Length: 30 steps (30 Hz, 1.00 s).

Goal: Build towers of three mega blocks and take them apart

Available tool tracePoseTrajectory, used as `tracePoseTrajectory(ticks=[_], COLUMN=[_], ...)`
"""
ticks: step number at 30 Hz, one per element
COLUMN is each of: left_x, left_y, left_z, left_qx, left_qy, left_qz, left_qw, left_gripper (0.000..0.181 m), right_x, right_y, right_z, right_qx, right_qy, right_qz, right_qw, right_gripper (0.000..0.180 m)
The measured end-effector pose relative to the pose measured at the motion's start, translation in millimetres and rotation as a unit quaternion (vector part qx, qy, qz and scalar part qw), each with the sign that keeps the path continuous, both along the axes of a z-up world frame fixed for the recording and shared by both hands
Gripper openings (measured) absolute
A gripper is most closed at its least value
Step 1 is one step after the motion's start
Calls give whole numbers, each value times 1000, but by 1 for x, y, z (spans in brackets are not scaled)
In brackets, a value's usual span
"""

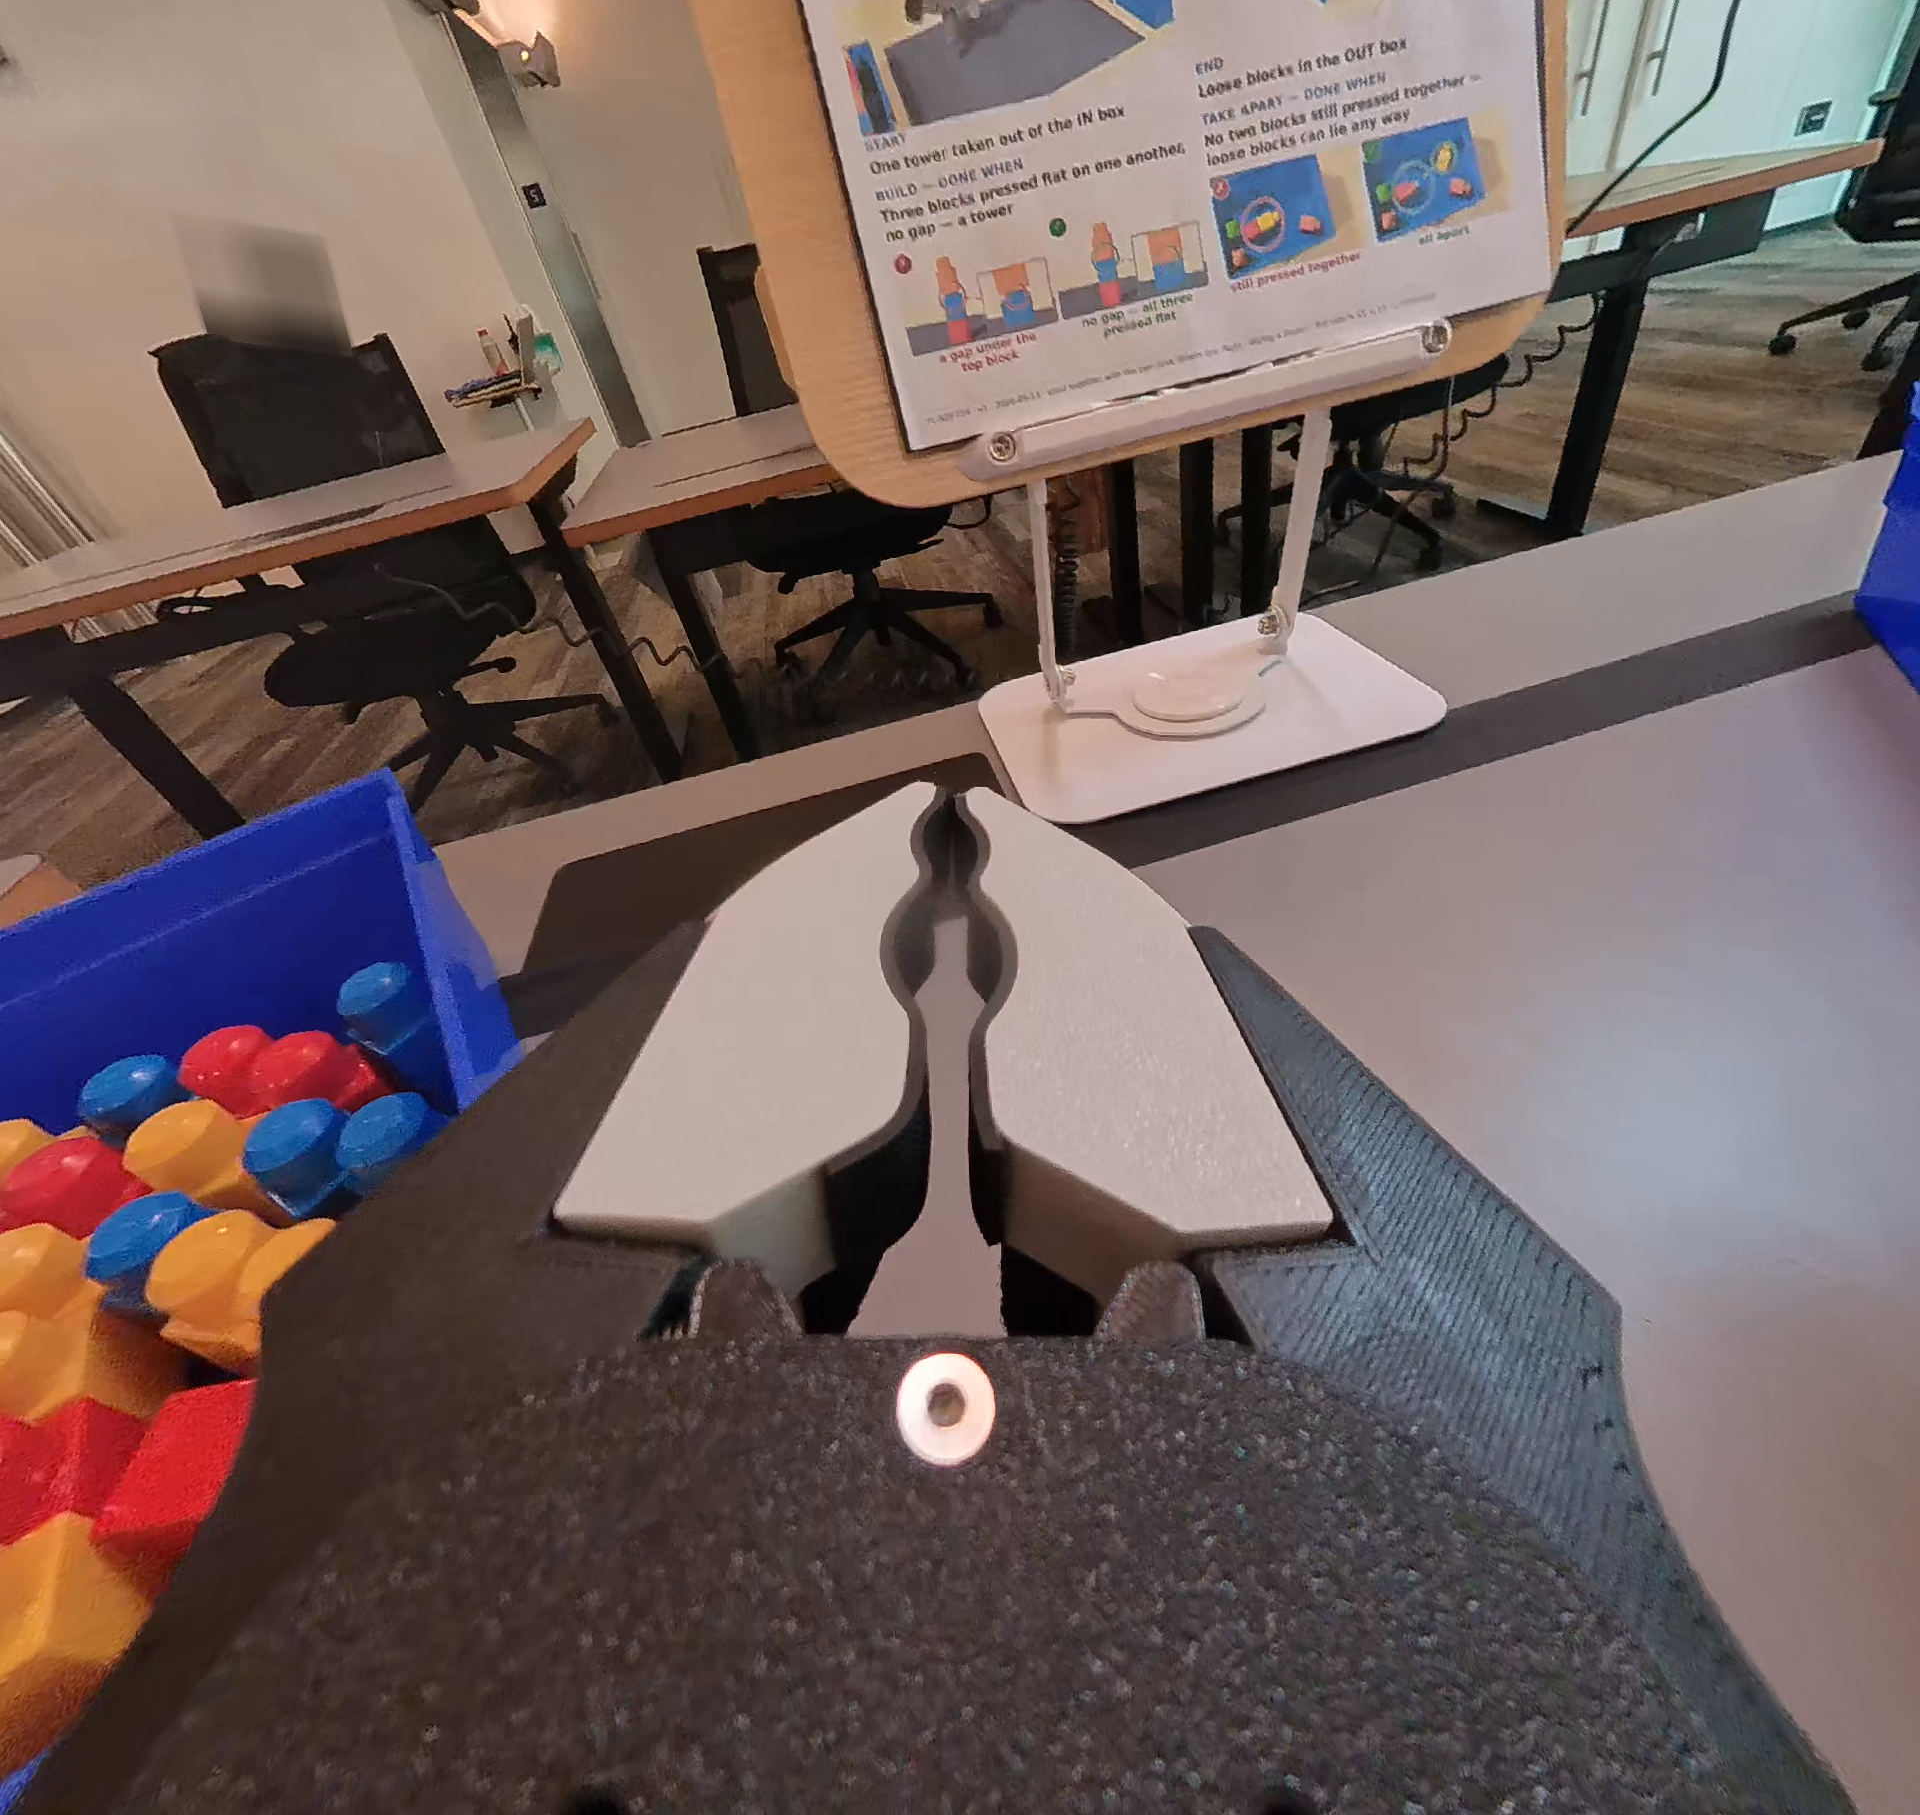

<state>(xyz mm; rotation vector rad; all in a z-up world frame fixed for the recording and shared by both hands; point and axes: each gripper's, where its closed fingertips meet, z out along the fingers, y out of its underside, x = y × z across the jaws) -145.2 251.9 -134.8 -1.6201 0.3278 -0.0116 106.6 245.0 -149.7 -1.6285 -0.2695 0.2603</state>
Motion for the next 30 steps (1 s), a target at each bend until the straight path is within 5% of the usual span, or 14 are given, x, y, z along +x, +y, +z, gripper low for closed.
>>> tracePoseTrajectory(ticks=[8, 15, 20, 30], left_x=[-86, -173, -174, -168], left_y=[-3, -2, -4, 4], left_z=[35, -29, -92, -123], left_qx=[-54, -210, -328, -373], left_qy=[6, 14, -1, 7], left_qz=[7, 57, 26, 14], left_qw=[998, 976, 944, 928], left_gripper=[12, 26, 39, 36], right_x=[-8, -22, -28, -39], right_y=[-4, -7, -10, -13], right_z=[2, -6, -6, -12], right_qx=[-3, -9, -7, -14], right_qy=[5, -13, -17, -32], right_qz=[28, 52, 70, 96], right_qw=[1000, 999, 997, 995], right_gripper=[1, 1, 1, 1])
